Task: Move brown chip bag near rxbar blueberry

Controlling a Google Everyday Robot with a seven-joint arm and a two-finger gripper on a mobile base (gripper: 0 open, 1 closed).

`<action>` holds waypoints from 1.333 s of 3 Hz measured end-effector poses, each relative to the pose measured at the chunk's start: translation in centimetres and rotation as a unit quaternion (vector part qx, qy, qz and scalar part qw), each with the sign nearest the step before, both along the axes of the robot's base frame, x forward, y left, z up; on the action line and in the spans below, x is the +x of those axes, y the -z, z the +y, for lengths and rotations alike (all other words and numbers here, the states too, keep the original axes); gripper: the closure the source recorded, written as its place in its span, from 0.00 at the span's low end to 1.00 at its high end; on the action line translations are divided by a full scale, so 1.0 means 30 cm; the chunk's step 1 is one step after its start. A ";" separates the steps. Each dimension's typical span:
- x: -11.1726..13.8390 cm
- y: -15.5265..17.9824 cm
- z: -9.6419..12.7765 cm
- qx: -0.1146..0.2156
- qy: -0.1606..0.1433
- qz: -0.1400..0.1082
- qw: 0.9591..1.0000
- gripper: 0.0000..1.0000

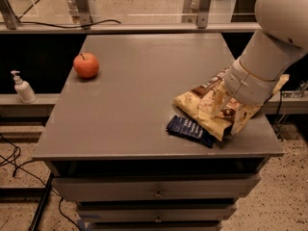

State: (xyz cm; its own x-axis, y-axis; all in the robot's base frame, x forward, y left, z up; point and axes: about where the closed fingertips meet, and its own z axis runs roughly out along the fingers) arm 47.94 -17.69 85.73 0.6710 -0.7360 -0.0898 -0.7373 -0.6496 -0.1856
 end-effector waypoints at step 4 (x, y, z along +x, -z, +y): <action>0.180 -0.541 0.003 0.130 0.007 -0.260 0.957 0.00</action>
Offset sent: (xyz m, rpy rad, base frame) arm 0.0179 -0.0053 0.0933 0.0399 -0.2622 -0.0259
